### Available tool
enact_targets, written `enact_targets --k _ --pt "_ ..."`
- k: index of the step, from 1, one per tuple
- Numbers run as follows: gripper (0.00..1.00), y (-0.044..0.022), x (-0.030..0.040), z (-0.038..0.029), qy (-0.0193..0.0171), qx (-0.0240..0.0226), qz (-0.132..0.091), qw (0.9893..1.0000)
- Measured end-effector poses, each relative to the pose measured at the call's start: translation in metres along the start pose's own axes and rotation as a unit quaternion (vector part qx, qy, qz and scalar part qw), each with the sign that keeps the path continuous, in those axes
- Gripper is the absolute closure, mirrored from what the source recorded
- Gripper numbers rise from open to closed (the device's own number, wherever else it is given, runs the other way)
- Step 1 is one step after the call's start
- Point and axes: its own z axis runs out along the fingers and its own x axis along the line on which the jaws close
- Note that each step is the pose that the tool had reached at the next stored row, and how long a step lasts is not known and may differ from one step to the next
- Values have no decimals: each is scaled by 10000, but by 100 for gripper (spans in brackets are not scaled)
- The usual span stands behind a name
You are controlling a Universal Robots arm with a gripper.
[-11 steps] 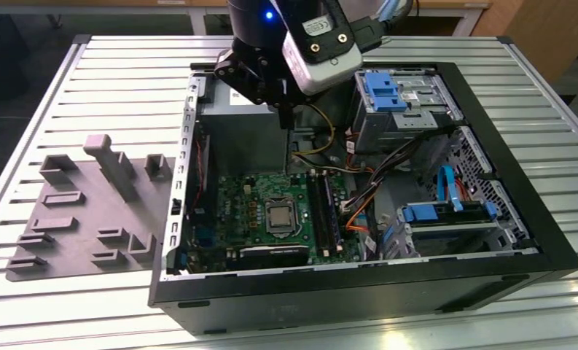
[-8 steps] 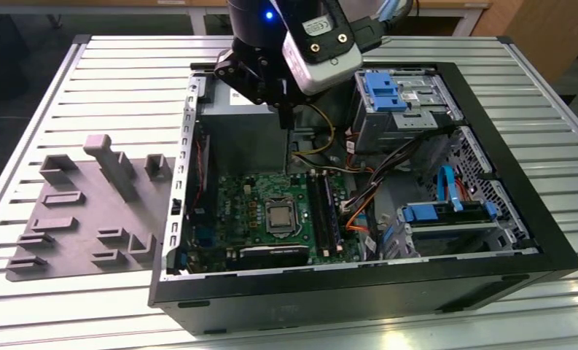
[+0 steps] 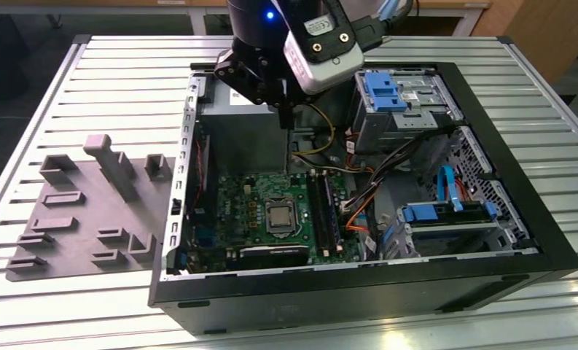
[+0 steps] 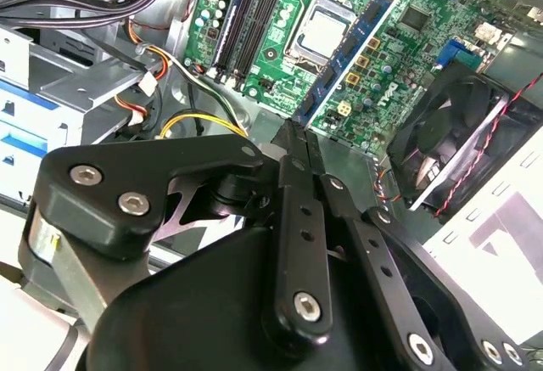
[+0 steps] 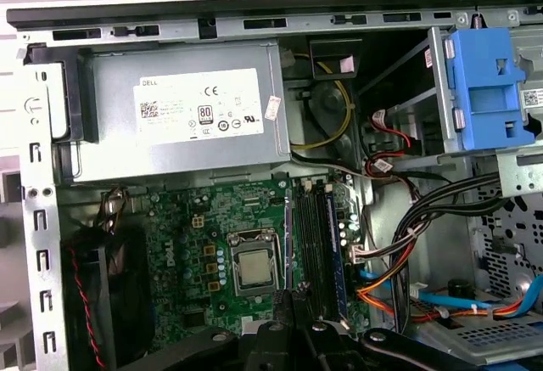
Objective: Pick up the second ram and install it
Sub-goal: 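Insert the second ram into the second slot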
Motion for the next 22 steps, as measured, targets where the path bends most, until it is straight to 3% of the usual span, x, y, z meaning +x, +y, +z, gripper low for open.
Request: enact_targets --k 22 --pt "88 1 -18 29 8 -13 -113 9999"
